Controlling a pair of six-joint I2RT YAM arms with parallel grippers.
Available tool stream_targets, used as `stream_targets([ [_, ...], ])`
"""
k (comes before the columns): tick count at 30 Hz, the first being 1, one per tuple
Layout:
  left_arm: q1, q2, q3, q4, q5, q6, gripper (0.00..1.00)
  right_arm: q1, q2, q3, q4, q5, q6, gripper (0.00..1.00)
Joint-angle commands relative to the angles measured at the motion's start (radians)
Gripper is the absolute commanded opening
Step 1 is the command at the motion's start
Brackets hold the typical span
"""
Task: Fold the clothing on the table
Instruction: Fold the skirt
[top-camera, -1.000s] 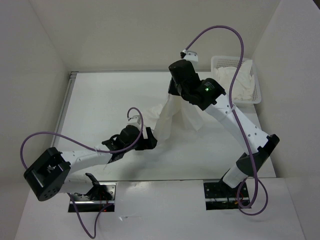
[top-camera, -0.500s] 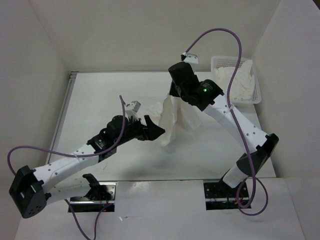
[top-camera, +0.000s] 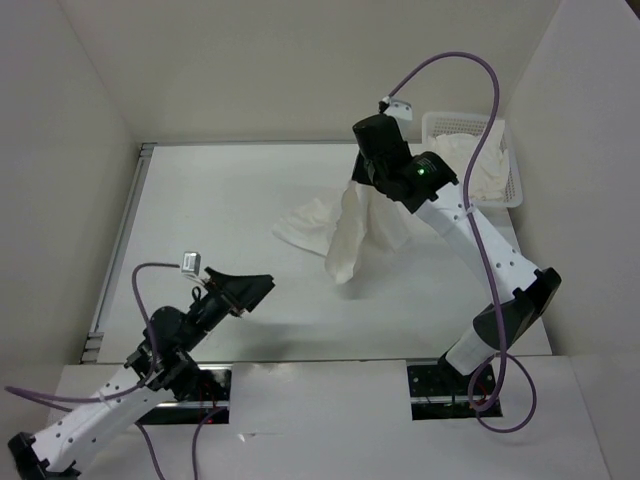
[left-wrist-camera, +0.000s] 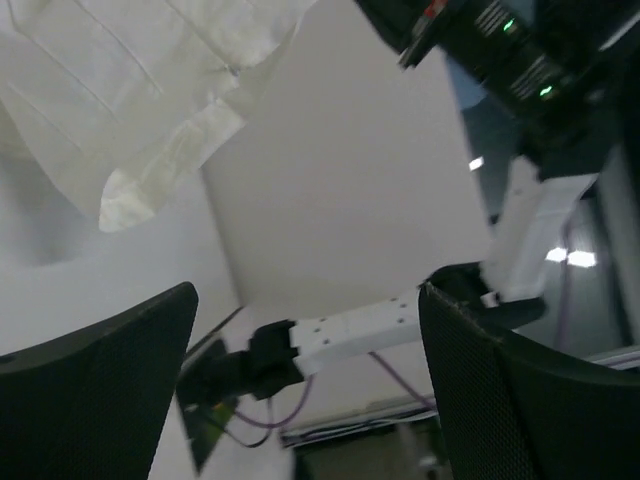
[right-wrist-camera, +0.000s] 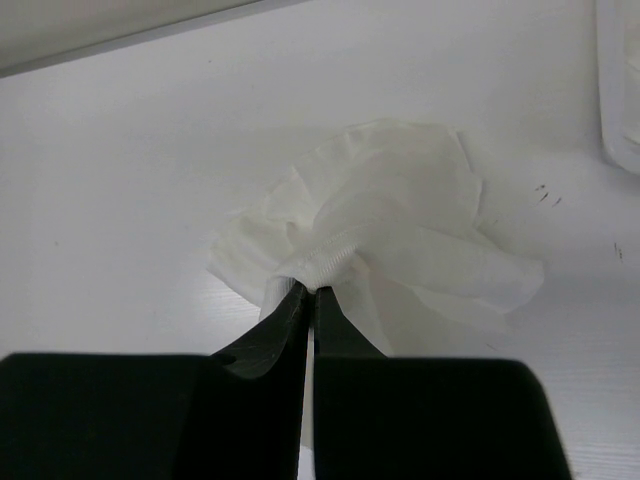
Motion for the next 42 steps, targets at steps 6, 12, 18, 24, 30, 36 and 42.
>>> stream_targets([
  [6,0.055,-0.267,-0.135,-0.058,-0.069,-0.326,0.96,-0.028,-0.033,0.109,0.063,-0.008,-0.030,0.01],
  [12,0.055,-0.352,-0.072,-0.216,-0.141,-0.186,0.82,-0.028,-0.033,0.147,0.054,0.001,-0.048,0.01],
  [18,0.065,0.416,0.642,-0.333,-0.132,0.380,0.94,-0.028,-0.024,0.136,0.043,0.024,-0.049,0.01],
  [24,0.208,0.843,0.683,0.076,0.145,0.267,0.97,-0.046,-0.042,0.112,0.043,0.044,-0.048,0.01],
  [30,0.223,1.035,0.615,0.159,0.196,0.196,0.97,-0.065,-0.052,0.112,0.043,0.064,-0.058,0.01],
  [36,0.223,1.232,0.519,0.387,0.314,0.083,0.93,-0.074,-0.061,0.072,0.072,0.044,-0.067,0.01],
  [42,0.203,1.459,0.427,0.897,0.423,-0.286,0.92,-0.083,-0.052,0.081,0.072,0.044,-0.067,0.01],
])
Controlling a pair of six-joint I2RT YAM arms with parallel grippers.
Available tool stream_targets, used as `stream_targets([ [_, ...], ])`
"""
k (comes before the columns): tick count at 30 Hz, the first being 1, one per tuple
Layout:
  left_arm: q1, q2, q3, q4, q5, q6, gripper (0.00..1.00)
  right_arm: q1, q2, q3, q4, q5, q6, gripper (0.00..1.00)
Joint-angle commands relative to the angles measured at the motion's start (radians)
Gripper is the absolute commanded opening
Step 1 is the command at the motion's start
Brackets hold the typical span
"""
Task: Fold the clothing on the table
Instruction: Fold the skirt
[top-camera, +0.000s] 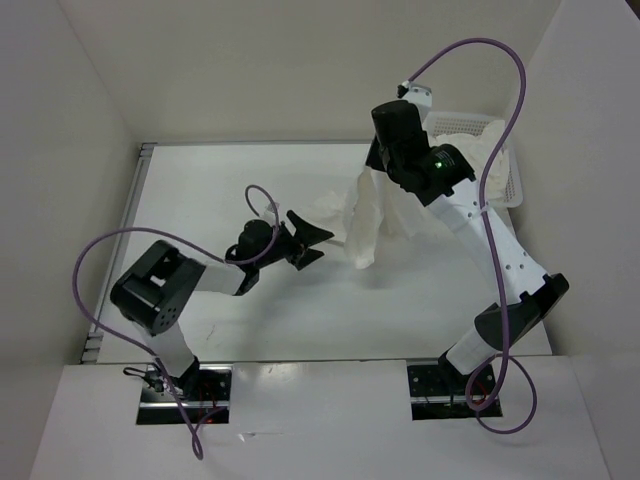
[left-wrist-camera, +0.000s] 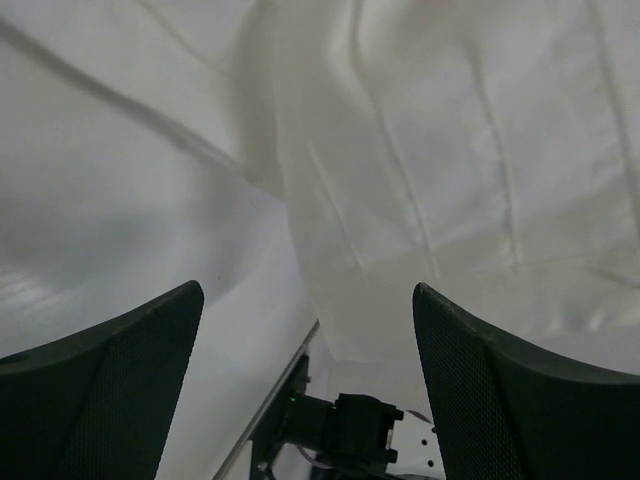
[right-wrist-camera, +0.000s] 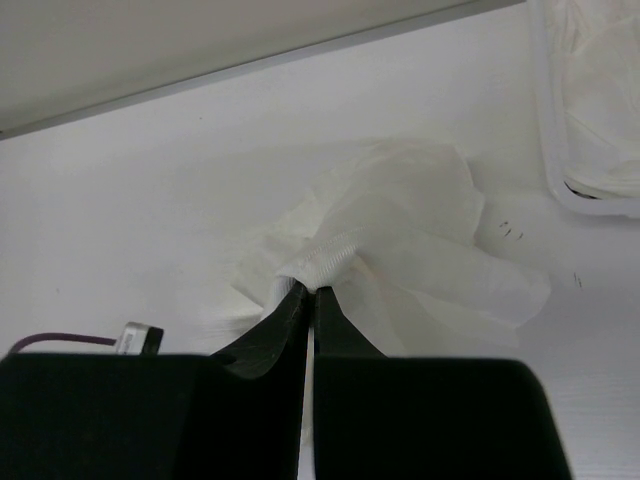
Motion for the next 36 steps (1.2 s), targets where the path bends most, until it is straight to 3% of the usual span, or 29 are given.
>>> stream_targets([
  [1,-0.026,0.099,-0.028,0.412,0.081,-0.251,0.92,-0.010,-0.041,0.009,0.070,0.024,-0.016,0.01],
  [2,-0.026,0.131,-0.028,0.486,0.062,-0.279,0.92,-0.010,-0.041,0.009,0.070,0.024,-0.016,0.01],
  [14,-0.161,0.219,0.032,0.635,-0.159,-0.452,0.92,-0.019,-0.050,0.027,0.052,0.043,-0.025,0.01],
  [21,-0.161,0.326,-0.049,0.780,-0.197,-0.534,0.92,-0.029,-0.059,0.037,0.052,0.043,-0.035,0.01],
  [36,-0.261,0.468,0.055,0.919,-0.261,-0.604,0.92,-0.038,-0.068,0.066,0.043,0.034,-0.035,0.01],
])
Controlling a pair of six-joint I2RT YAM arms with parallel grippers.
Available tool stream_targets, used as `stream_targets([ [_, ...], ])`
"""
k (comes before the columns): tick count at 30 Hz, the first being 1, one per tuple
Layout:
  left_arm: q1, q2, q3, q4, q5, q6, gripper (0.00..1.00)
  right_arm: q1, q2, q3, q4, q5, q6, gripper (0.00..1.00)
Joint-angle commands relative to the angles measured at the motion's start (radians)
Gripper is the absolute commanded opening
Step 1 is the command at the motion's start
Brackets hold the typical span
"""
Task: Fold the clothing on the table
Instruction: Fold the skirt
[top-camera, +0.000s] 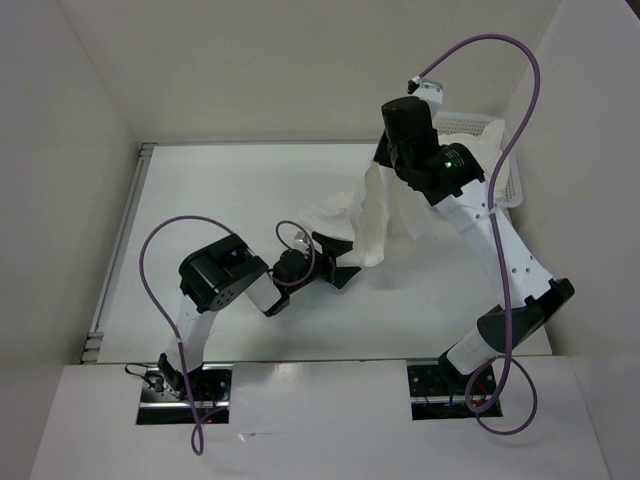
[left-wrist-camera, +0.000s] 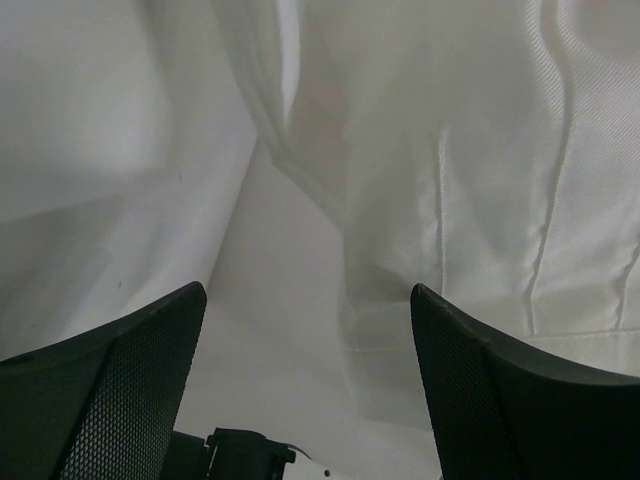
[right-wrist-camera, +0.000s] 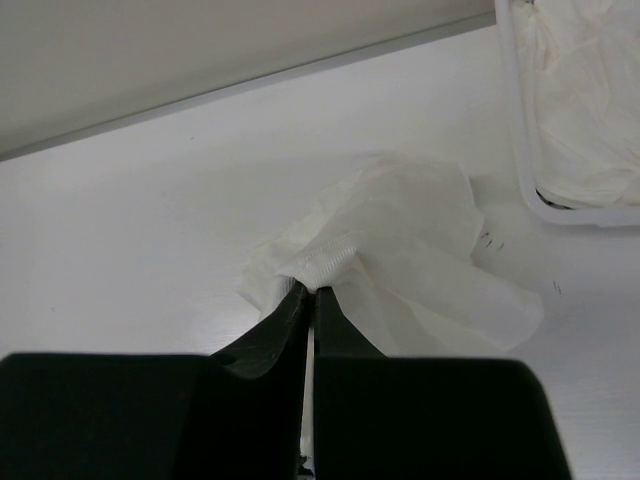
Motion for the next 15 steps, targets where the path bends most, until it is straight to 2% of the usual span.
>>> stream_targets([
  [1,-0.037,0.039,0.031,0.399,-0.033,-0.056,0.89,-0.008,-0.049,0.055,0.045,0.023,-0.006,0.01],
  [7,-0.058,0.049,0.031,0.412,-0.066,-0.085,0.69,-0.008,-0.058,0.055,0.036,0.032,-0.006,0.01],
  [15,-0.076,0.021,0.037,0.424,-0.087,-0.126,0.69,-0.008,-0.089,0.023,0.026,0.021,0.012,0.01],
])
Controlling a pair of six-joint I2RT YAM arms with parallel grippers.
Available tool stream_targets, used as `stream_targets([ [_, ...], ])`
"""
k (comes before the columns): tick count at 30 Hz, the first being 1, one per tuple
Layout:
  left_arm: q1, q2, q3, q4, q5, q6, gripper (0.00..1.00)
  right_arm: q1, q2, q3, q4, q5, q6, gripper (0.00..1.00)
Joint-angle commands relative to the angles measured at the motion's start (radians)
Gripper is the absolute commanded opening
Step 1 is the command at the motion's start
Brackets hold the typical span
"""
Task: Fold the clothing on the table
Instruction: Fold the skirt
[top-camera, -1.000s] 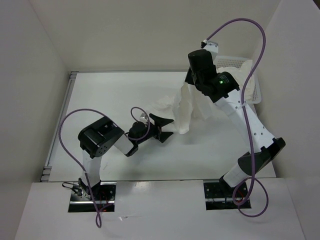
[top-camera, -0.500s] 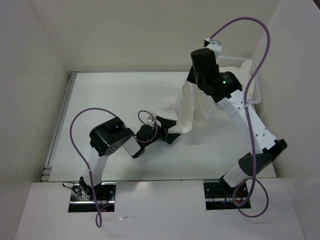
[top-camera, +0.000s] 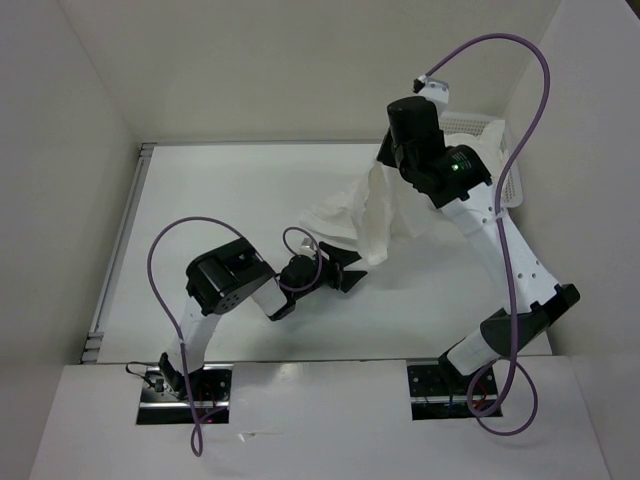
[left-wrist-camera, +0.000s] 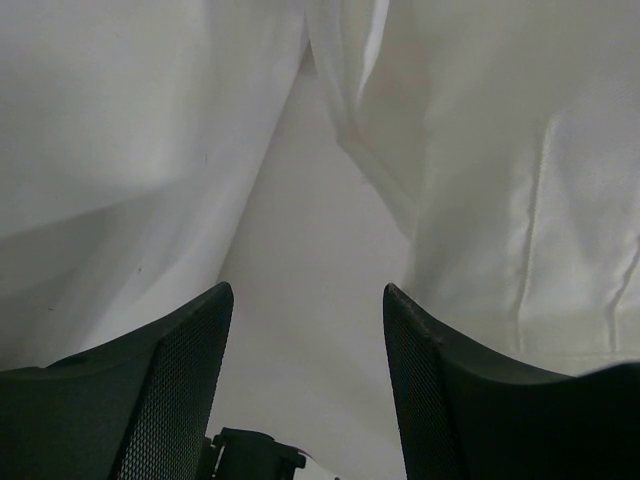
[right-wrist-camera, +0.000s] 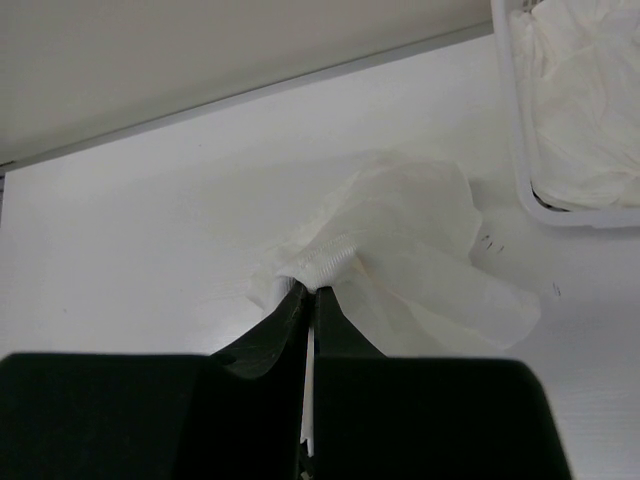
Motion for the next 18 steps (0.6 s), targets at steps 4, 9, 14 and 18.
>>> stream_targets([
  [4,-0.006,-0.045,-0.027,0.462,-0.034,-0.081,0.70,-0.008,-0.066,0.012,0.020,0.032,0.010,0.01],
  [9,-0.006,-0.189,-0.039,0.326,0.068,0.055,0.69,-0.008,-0.084,-0.073,0.031,0.023,0.028,0.01],
  [14,-0.006,-0.418,-0.061,0.011,0.090,0.317,0.68,-0.008,-0.106,-0.160,0.081,-0.018,0.041,0.01],
  [18,-0.015,-0.477,-0.093,-0.049,0.099,0.365,0.68,-0.008,-0.106,-0.180,0.091,-0.029,0.052,0.01],
])
